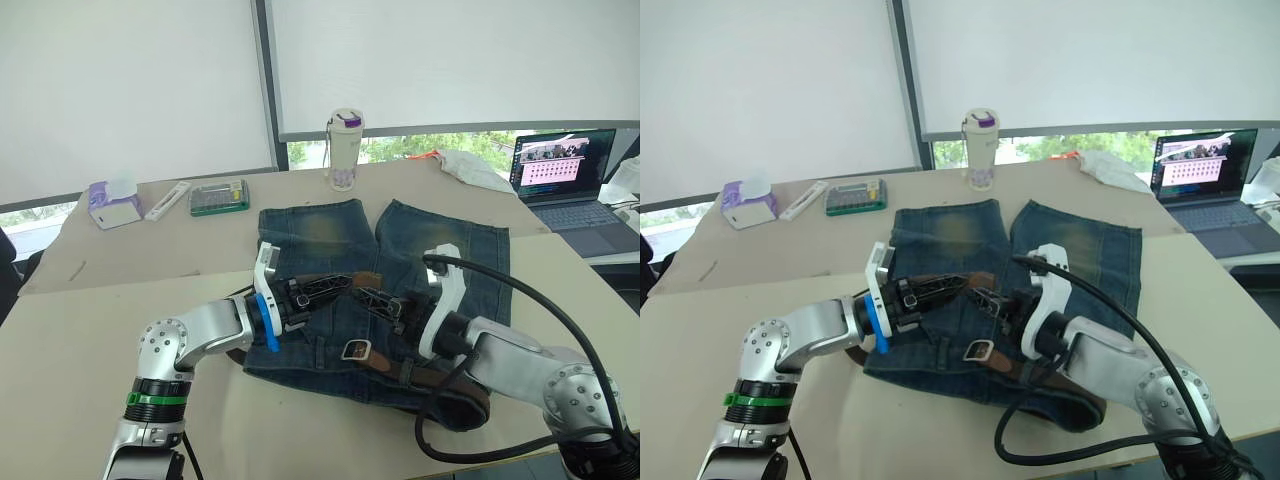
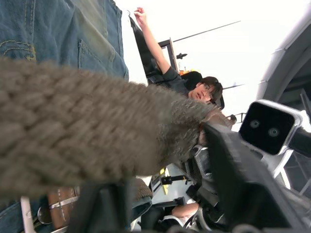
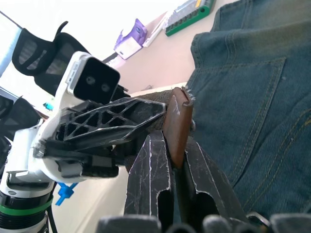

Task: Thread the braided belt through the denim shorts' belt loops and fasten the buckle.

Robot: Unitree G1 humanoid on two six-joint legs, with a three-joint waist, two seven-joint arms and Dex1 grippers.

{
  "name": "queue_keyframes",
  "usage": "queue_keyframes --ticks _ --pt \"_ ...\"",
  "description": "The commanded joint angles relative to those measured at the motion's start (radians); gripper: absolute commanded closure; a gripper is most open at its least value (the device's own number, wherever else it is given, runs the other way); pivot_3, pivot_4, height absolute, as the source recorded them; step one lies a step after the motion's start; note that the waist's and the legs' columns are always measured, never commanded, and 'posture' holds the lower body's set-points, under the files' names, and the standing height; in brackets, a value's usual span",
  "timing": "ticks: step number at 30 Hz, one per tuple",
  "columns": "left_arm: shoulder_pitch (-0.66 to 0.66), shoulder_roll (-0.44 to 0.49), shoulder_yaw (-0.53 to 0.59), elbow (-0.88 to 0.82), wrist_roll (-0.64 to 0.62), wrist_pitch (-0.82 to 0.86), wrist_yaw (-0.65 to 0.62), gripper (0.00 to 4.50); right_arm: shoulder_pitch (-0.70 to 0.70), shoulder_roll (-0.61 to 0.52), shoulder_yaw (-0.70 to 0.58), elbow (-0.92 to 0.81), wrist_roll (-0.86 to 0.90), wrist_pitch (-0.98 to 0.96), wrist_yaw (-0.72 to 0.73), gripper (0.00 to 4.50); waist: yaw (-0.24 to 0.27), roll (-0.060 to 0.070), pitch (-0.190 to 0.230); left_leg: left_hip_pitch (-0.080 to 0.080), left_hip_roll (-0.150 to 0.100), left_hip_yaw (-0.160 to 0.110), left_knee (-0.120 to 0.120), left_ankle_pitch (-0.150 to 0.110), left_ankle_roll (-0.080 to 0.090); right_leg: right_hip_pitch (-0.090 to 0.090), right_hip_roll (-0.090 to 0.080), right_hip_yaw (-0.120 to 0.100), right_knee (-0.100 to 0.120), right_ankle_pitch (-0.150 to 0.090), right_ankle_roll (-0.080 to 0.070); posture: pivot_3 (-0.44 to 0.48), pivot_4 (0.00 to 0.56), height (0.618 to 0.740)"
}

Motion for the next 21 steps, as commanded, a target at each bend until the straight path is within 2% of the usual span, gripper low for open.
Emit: queue_keyframes --ticks 1,2,3,7,8,10,13,17,21 --pt "0.006 -0.013 0.024 -0.014 -0.015 0.005 0.005 3.97 -0.003 -0.002 0.0 -0.042 0.016 -0.01 0.013 4.5 0.001 0.0 0.0 0.0 0.0 0.0 0.0 0.0 0.0 0.0 0.0 0.0 0.0 0.0 0.0 0.0 0.15 0.74" --pt "0.006 -0.013 0.026 -0.013 -0.015 0.008 0.004 4.31 -0.002 -0.003 0.001 -0.042 0.017 -0.009 0.015 4.5 0.001 0.0 0.0 0.0 0.0 0.0 0.0 0.0 0.0 0.0 0.0 0.0 0.0 0.0 0.0 0.0 0.15 0.74" --pt "0.006 -0.011 0.028 -0.013 -0.015 0.01 0.004 4.41 -0.002 -0.005 0.002 -0.043 0.016 -0.006 0.021 4.5 0.001 0.0 0.0 0.0 0.0 0.0 0.0 0.0 0.0 0.0 0.0 0.0 0.0 0.0 0.0 0.0 0.15 0.74" --pt "0.019 -0.003 0.053 -0.016 -0.015 0.005 0.014 4.41 -0.015 -0.044 0.011 -0.063 -0.08 0.031 0.116 4.5 0.0 0.0 0.0 0.0 0.0 0.001 0.0 0.0 0.0 0.0 0.0 0.0 0.0 0.0 0.0 0.0 0.15 0.74" --pt "0.027 0.0 0.062 -0.022 -0.015 0.002 0.019 4.5 -0.02 -0.07 0.024 -0.078 -0.134 0.049 0.157 3.66 0.0 0.0 0.0 0.0 0.0 0.001 0.0 0.0 0.0 0.0 0.001 0.0 0.0 0.0 0.0 0.0 0.15 0.74" --pt "0.045 0.008 0.076 -0.037 -0.015 -0.005 0.031 4.5 -0.02 -0.13 0.067 -0.108 -0.302 0.071 0.236 2.95 0.0 0.0 0.0 0.0 0.0 0.002 0.0 0.0 0.0 0.0 0.001 0.001 0.0 0.0 0.0 0.0 0.15 0.74" --pt "0.099 0.051 0.104 -0.074 -0.015 -0.019 0.061 4.5 -0.02 -0.274 0.2 -0.163 -0.679 0.025 0.418 1.95 0.001 0.0 0.0 0.001 0.0 0.002 0.0 0.0 0.0 0.0 0.001 0.001 -0.001 0.0 0.0 0.0 0.15 0.74" --pt "0.187 0.148 0.12 -0.133 -0.015 -0.03 0.096 4.5 -0.012 -0.371 0.332 -0.156 -0.991 -0.073 0.619 1.95 -0.001 -0.001 0.0 0.002 -0.001 0.003 -0.001 0.0 0.0 -0.001 0.001 0.001 -0.001 0.0 0.0 0.0 0.15 0.74" --pt "0.288 0.231 0.152 -0.173 -0.015 -0.023 0.08 4.5 -0.038 -0.358 0.44 -0.098 -1.229 -0.163 0.76 1.95 0.0 -0.001 0.0 0.002 0.0 0.003 -0.001 0.0 -0.002 -0.001 0.001 0.002 -0.002 -0.001 0.0 0.0 0.15 0.74"
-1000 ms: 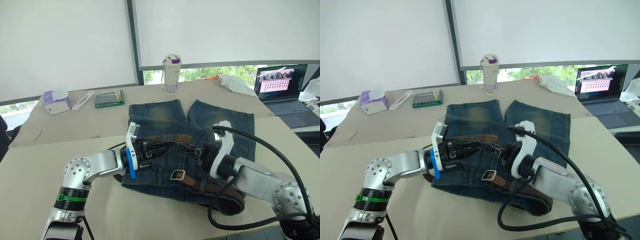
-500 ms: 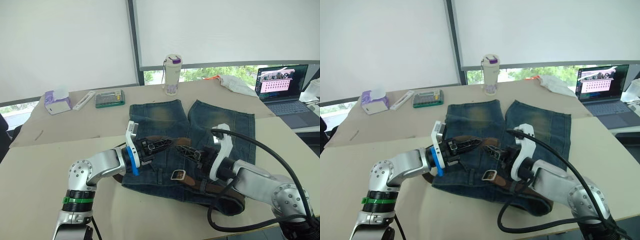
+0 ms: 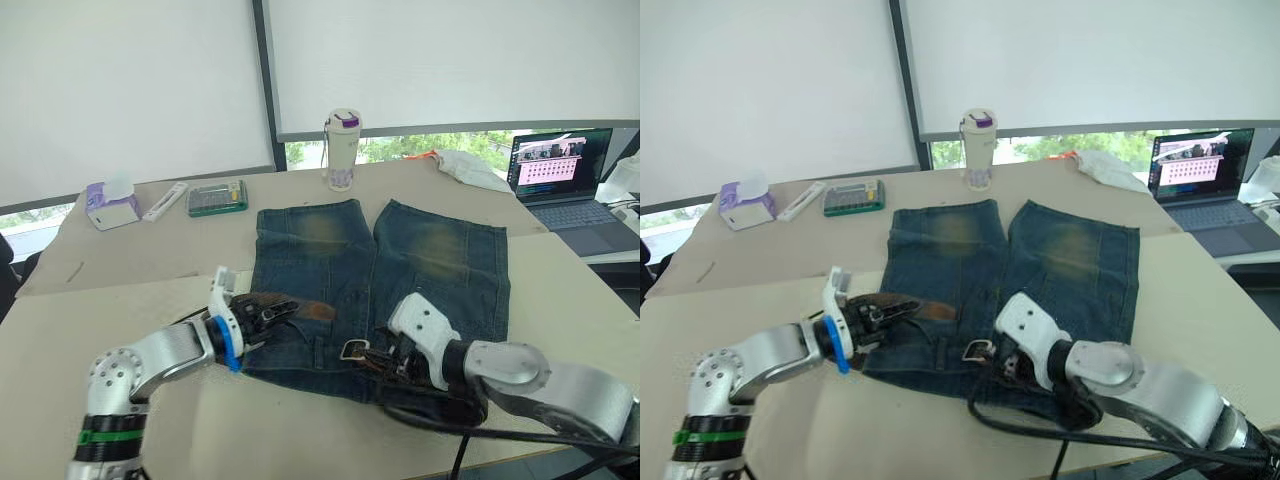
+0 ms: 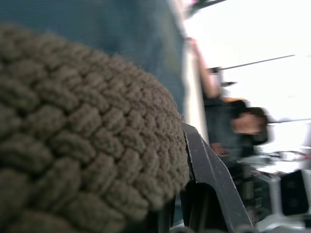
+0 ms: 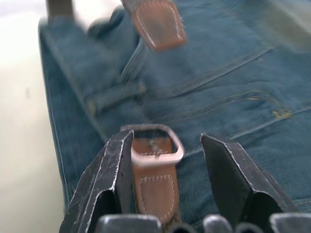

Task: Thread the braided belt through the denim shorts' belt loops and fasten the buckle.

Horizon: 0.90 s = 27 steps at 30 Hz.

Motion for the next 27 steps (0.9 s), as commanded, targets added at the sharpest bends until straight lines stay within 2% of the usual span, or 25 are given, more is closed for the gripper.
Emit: queue_keyframes --ticks 1,5,12,14,19,22,24,26,27 --pt "0.061 0.048 0.051 -0.054 -0.009 0.003 -0.023 4.5 -0.041 0.023 0.085 0.041 -0.207 -0.105 0.127 1.95 0.001 0.0 0.0 0.001 0.0 0.001 0.0 0.0 0.0 0.0 0.0 0.001 0.0 0.0 0.0 0.0 0.15 0.74" --pt "0.099 0.098 0.057 -0.056 -0.009 0.012 -0.037 4.5 -0.072 0.084 0.156 0.12 -0.36 -0.175 0.232 1.95 0.005 -0.002 0.001 0.001 0.0 0.001 -0.001 0.0 -0.001 0.0 0.0 0.0 0.0 0.0 0.0 0.0 0.15 0.74" --pt "0.153 0.128 0.011 -0.082 -0.009 0.004 -0.027 4.5 -0.072 0.101 0.221 0.23 -0.621 -0.255 0.352 1.95 0.002 -0.002 0.001 0.001 0.001 0.001 -0.001 0.0 -0.001 0.0 0.0 0.001 0.0 0.0 -0.001 0.0 0.15 0.74" --pt "0.153 0.12 -0.015 -0.089 -0.009 -0.013 -0.016 4.5 -0.073 0.111 0.218 0.262 -0.691 -0.267 0.355 1.95 0.003 -0.002 0.001 0.002 0.001 0.001 -0.002 -0.001 -0.001 0.001 0.0 0.0 0.0 0.0 -0.001 0.0 0.15 0.74" --pt "0.117 0.111 -0.113 -0.066 0.022 -0.035 0.018 4.5 -0.049 0.146 0.145 0.221 -0.718 -0.221 0.376 1.95 0.011 -0.002 0.001 0.003 0.0 0.001 -0.001 -0.001 -0.001 0.002 0.0 0.001 -0.001 0.0 -0.001 0.0 0.15 0.74" --pt "0.073 0.085 -0.168 -0.04 0.043 -0.033 0.009 4.5 -0.027 0.167 0.104 0.184 -0.719 -0.169 0.38 2.7 0.015 -0.002 0.001 0.003 0.0 0.001 -0.001 -0.001 -0.001 0.002 0.0 0.001 -0.001 0.0 -0.001 0.0 0.15 0.74" --pt "0.048 0.066 -0.19 -0.017 0.045 -0.036 0.01 4.5 -0.012 0.173 0.087 0.164 -0.726 -0.142 0.386 3.44 0.015 -0.002 0.001 0.003 0.0 0.001 -0.001 -0.001 -0.001 0.002 0.0 0.002 -0.001 0.0 -0.001 0.0 0.15 0.74" --pt "0.033 0.049 -0.196 0.002 0.027 -0.049 0.019 4.5 0.002 0.184 0.073 0.146 -0.726 -0.12 0.39 4.0 0.016 -0.003 0.001 0.003 0.0 0.002 -0.001 -0.001 -0.001 0.002 0.0 0.002 -0.001 0.0 -0.001 0.0 0.15 0.74" --pt "0.023 0.042 -0.194 0.019 0.025 -0.057 0.024 4.5 0.01 0.189 0.064 0.133 -0.722 -0.106 0.392 4.14 0.016 -0.003 0.001 0.003 0.0 0.002 -0.001 -0.001 -0.001 0.002 0.0 0.002 -0.001 0.0 -0.001 0.0 0.15 0.74"
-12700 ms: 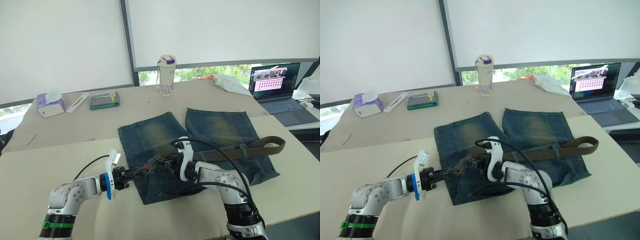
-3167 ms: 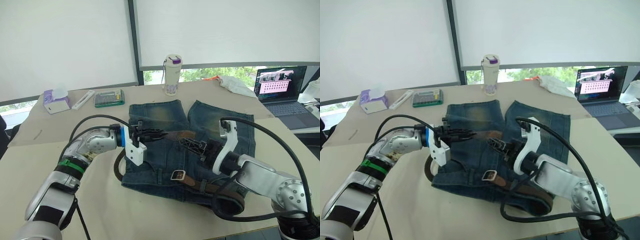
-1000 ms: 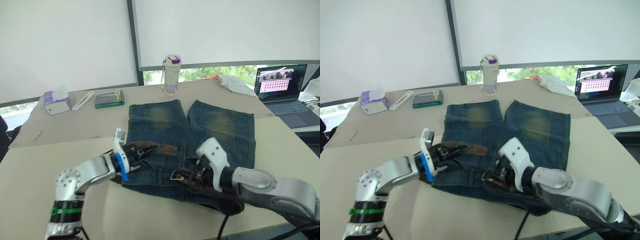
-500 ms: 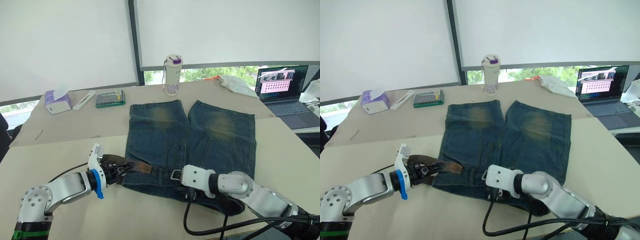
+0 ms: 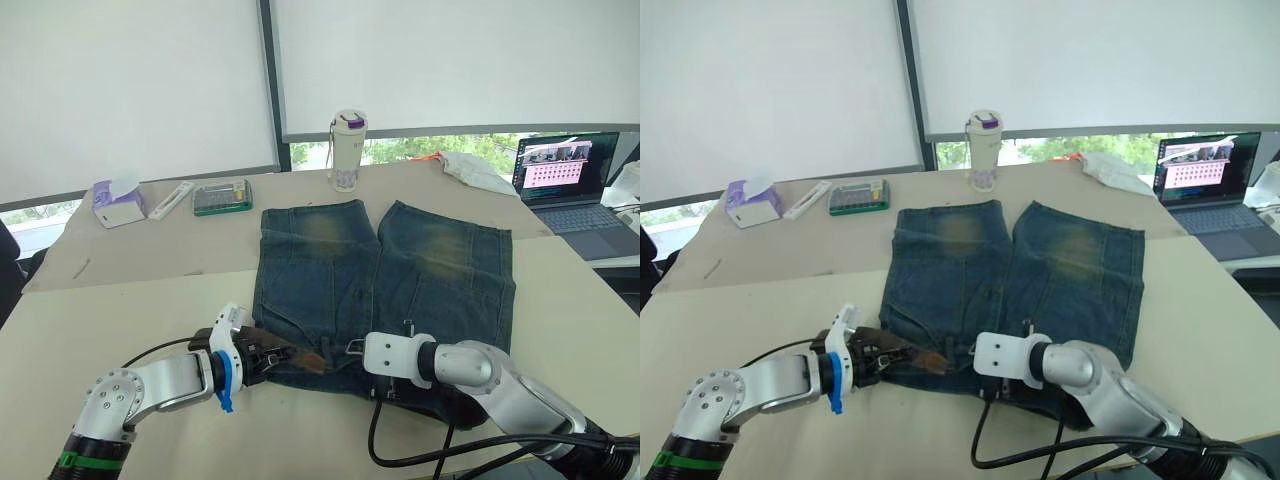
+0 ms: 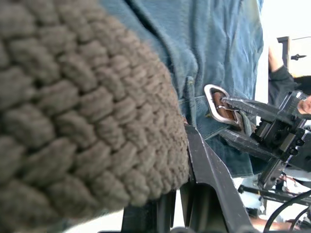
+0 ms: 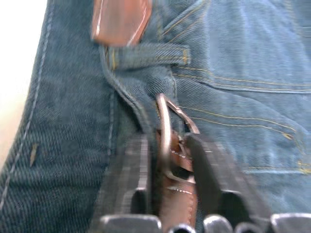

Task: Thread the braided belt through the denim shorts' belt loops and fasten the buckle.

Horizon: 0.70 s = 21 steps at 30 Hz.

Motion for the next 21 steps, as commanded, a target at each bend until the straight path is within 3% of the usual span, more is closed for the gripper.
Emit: queue_keyframes --ticks 1,12,16,21 --pt "-0.032 -0.02 0.004 0.035 -0.018 -0.028 0.01 4.5 0.031 0.02 -0.049 -0.049 0.002 0.064 0.009 4.14 0.0 0.0 0.0 0.0 0.0 0.0 0.0 0.0 0.0 0.0 0.0 0.0 0.0 0.0 0.0 0.0 0.15 0.74" --pt "-0.054 -0.028 0.001 0.051 -0.001 -0.019 0.003 4.5 0.064 0.083 -0.08 -0.085 -0.002 0.123 0.02 4.15 0.001 0.0 0.0 0.0 0.0 0.0 0.0 0.0 0.0 -0.001 0.0 0.0 0.0 0.0 0.0 0.0 0.15 0.74" --pt "-0.057 -0.112 -0.009 0.071 -0.05 -0.029 0.028 4.5 0.07 0.098 -0.077 -0.076 -0.005 0.135 0.028 4.15 0.001 0.0 0.0 0.0 0.0 0.0 0.0 0.0 0.0 -0.001 0.0 0.0 0.0 0.0 0.0 0.0 0.15 0.74" --pt "-0.068 -0.247 0.055 0.159 -0.056 0.056 0.071 4.5 0.093 0.098 -0.077 -0.083 -0.008 0.136 0.041 4.15 0.008 -0.001 0.0 0.0 0.0 0.0 0.0 0.0 0.0 0.0 0.0 0.0 0.0 0.0 0.0 0.0 0.15 0.74"
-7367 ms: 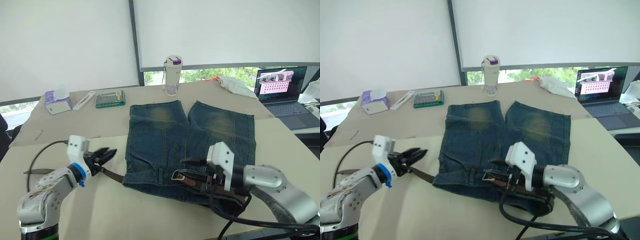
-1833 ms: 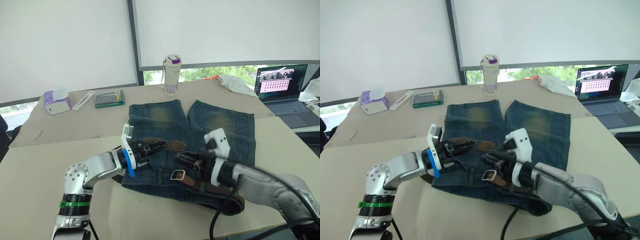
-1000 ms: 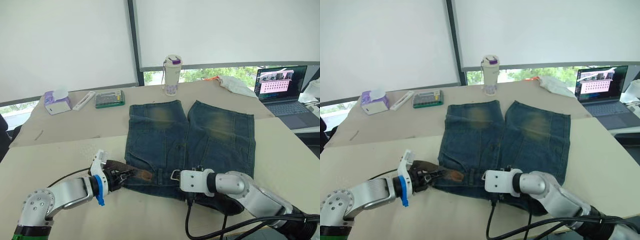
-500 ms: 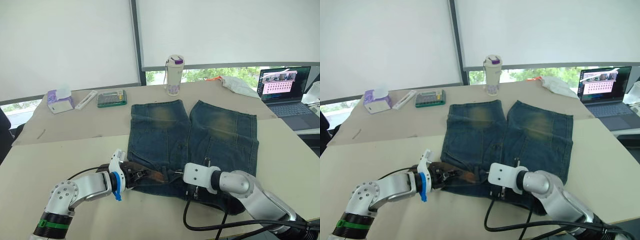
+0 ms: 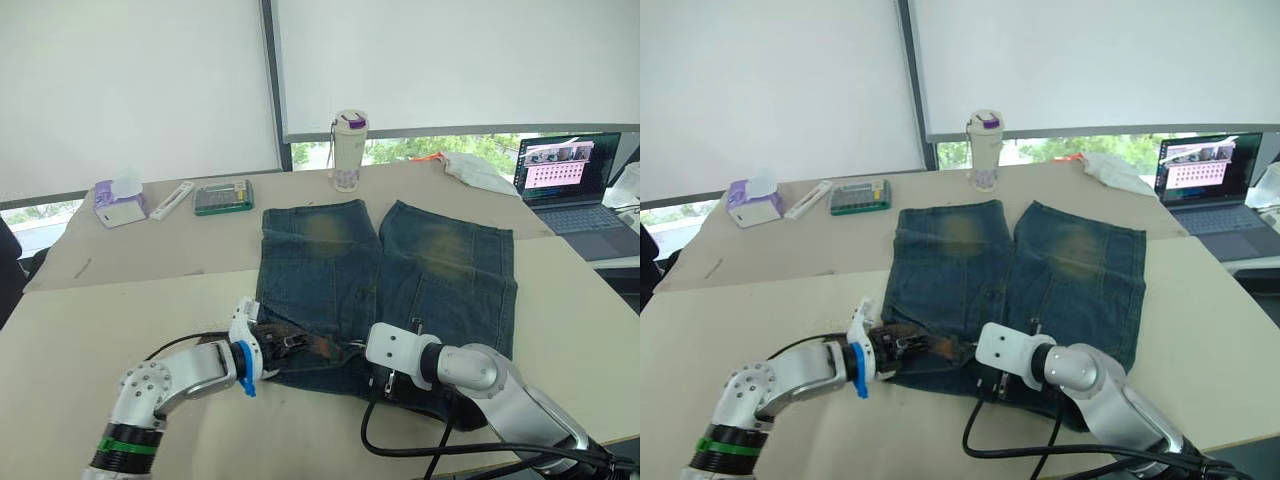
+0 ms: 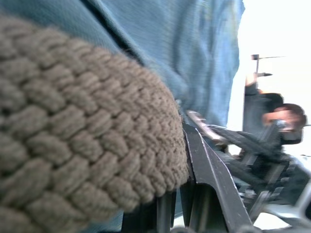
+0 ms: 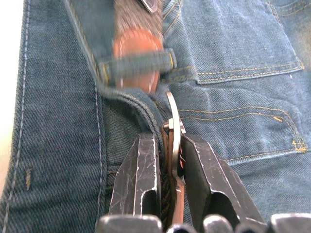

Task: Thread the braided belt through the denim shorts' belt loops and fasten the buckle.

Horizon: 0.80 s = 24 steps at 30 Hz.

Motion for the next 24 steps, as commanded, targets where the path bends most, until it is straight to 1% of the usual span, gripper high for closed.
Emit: queue_keyframes --ticks 1,2,4,6,7,8,9,11,13,15,16,18,21,22,23,24 --pt "-0.025 -0.073 0.046 0.053 -0.031 0.056 0.032 4.5 0.022 0.002 -0.004 -0.027 0.014 0.009 0.026 4.15 0.006 0.0 0.0 0.0 0.0 0.0 0.0 0.0 0.0 0.0 0.0 0.0 0.0 0.0 0.0 0.0 0.15 0.74" --pt "-0.031 -0.085 0.054 0.076 -0.031 0.079 0.039 4.5 0.027 -0.004 -0.009 -0.034 0.018 0.01 0.034 4.15 0.008 0.0 0.0 0.0 0.0 0.0 0.0 0.0 0.0 0.001 0.0 0.0 0.0 0.0 0.0 0.0 0.15 0.74" --pt "-0.041 -0.11 0.063 0.112 -0.031 0.113 0.064 4.5 0.047 -0.012 -0.041 -0.059 0.057 0.029 0.058 3.12 0.012 0.0 0.0 0.0 -0.001 0.0 0.0 0.0 0.0 0.001 0.0 0.0 0.0 0.0 0.0 0.0 0.15 0.74" --pt "-0.047 -0.112 0.06 0.135 -0.031 0.138 0.089 4.5 0.078 -0.034 -0.088 -0.101 0.097 0.051 0.09 2.48 0.014 0.0 0.0 0.0 -0.001 -0.001 0.0 0.0 0.0 0.001 -0.001 0.0 -0.001 0.0 0.0 0.0 0.15 0.74" --pt "-0.048 -0.109 0.06 0.139 -0.031 0.141 0.098 4.5 0.09 -0.043 -0.119 -0.119 0.106 0.059 0.091 2.06 0.015 0.0 0.0 0.0 -0.001 -0.001 0.001 0.0 0.0 0.001 -0.001 0.0 -0.001 0.0 0.0 0.0 0.15 0.74" --pt "-0.048 -0.108 0.066 0.145 -0.031 0.146 0.1 4.5 0.099 -0.047 -0.154 -0.136 0.119 0.071 0.09 1.82 0.014 0.0 0.0 0.0 -0.001 -0.001 0.001 0.0 0.0 0.001 -0.001 0.0 -0.001 0.0 0.0 0.0 0.15 0.74" --pt "-0.047 -0.108 0.072 0.149 -0.031 0.149 0.101 4.5 0.104 -0.049 -0.177 -0.147 0.13 0.08 0.088 1.44 0.014 0.0 0.0 0.0 -0.001 -0.001 0.001 0.0 0.0 0.001 -0.001 0.0 -0.001 0.0 0.0 0.0 0.15 0.74" --pt "-0.049 -0.043 0.041 0.144 -0.031 0.182 0.08 4.5 0.108 -0.051 -0.256 -0.202 0.217 0.129 0.127 1.44 0.012 -0.001 0.0 0.0 -0.001 -0.001 0.001 0.0 0.0 0.001 -0.001 0.0 0.0 0.0 0.0 0.0 0.15 0.74" --pt "-0.053 0.016 0.012 0.128 -0.011 0.21 0.041 4.5 0.068 -0.045 -0.28 -0.213 0.24 0.139 0.13 1.44 0.006 -0.001 0.0 0.0 0.0 0.0 0.0 0.0 0.0 0.001 0.0 0.0 0.0 0.0 0.0 0.0 0.15 0.74" --pt "-0.056 0.048 -0.008 0.107 0.064 0.226 -0.031 4.5 0.021 -0.043 -0.246 -0.189 0.221 0.13 0.113 1.44 -0.001 0.0 0.0 0.001 0.0 0.0 -0.001 0.0 0.0 0.0 0.0 0.001 0.0 0.0 0.0 0.0 0.15 0.74" --pt "-0.06 0.058 -0.019 0.096 0.107 0.229 -0.065 4.5 0.0 -0.058 -0.194 -0.152 0.169 0.093 0.104 1.44 -0.004 0.0 0.0 0.001 0.0 0.0 -0.002 0.0 -0.001 0.0 0.001 0.001 0.0 0.0 0.0 0.0 0.15 0.74" --pt "-0.07 0.07 -0.041 0.075 0.18 0.237 -0.127 4.5 -0.033 -0.063 -0.12 -0.085 0.103 0.047 0.086 1.44 -0.006 0.0 -0.001 0.002 0.0 0.001 -0.004 0.0 -0.001 0.0 0.0 0.0 0.0 -0.001 0.0 0.0 0.15 0.74" --pt "-0.091 0.073 -0.065 0.071 0.251 0.252 -0.193 4.5 -0.058 -0.048 -0.066 -0.022 0.073 0.025 0.084 1.44 -0.003 -0.001 0.0 0.002 -0.001 0.0 -0.004 0.001 -0.002 0.0 0.0 -0.001 -0.001 0.0 0.0 0.0 0.15 0.74" --pt "-0.097 0.067 -0.064 0.083 0.255 0.254 -0.204 4.5 -0.058 -0.06 -0.049 -0.013 0.058 0.008 0.094 1.44 -0.002 0.0 0.0 0.002 -0.001 0.0 -0.004 0.001 -0.002 0.0 0.0 -0.001 -0.001 0.0 0.0 0.0 0.15 0.74" --pt "-0.103 0.051 -0.054 0.117 0.207 0.242 -0.183 4.5 -0.059 -0.066 -0.041 -0.008 0.055 0.0 0.104 1.44 -0.002 0.0 0.0 0.002 -0.001 0.0 -0.004 0.001 -0.002 0.0 0.0 0.0 -0.001 0.0 0.0 0.0 0.15 0.74" --pt "-0.109 0.036 -0.048 0.159 0.133 0.224 -0.147 4.5 -0.057 -0.062 -0.04 -0.009 0.063 -0.004 0.111 1.44 0.0 0.0 -0.001 0.002 -0.001 0.0 -0.004 0.001 -0.002 0.0 0.0 0.0 -0.001 0.0 0.0 0.0 0.15 0.74"
